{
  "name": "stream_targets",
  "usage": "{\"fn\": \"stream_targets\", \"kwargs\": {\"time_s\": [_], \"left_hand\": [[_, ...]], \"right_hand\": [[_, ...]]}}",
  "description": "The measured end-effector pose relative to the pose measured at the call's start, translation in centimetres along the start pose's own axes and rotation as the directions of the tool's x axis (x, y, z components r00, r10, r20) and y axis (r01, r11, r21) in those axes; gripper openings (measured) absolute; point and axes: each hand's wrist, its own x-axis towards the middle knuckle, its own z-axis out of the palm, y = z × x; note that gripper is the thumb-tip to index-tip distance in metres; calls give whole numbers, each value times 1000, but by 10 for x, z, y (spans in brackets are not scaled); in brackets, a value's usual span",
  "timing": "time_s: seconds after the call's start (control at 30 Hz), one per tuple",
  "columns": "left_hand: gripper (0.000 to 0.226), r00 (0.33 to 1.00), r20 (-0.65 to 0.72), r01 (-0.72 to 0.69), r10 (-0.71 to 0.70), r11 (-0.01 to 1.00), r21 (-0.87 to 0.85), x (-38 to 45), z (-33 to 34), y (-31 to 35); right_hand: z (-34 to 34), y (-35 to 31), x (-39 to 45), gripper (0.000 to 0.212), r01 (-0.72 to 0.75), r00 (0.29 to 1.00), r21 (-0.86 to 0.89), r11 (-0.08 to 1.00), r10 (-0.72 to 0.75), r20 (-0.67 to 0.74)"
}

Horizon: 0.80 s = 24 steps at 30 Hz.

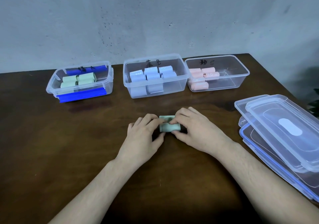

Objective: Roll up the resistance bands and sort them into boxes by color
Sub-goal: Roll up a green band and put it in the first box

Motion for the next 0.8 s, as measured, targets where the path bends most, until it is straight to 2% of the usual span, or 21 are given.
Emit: {"fn": "stream_targets", "kwargs": {"time_s": [0.27,0.57,0.7,0.77,0.8], "left_hand": [[31,999,-22,-47,49,996,75,13,-2,-2],[40,996,90,-15,6,995,100,29,-5,-3],[44,992,108,71,-64,995,-65,31,-3,1],[51,982,91,180,-164,963,-200,30,-4,6],[54,965,80,262,-250,913,-312,30,-5,10]], "right_hand": [[-4,6,7,36,0,1000,-55,998,1,17],[-5,14,21,34,0,999,-42,999,2,36],[-6,17,30,21,-68,992,98,993,57,109],[-5,18,33,19,-119,989,189,975,100,105],[-5,18,35,19,-147,988,245,958,130,83]]}}
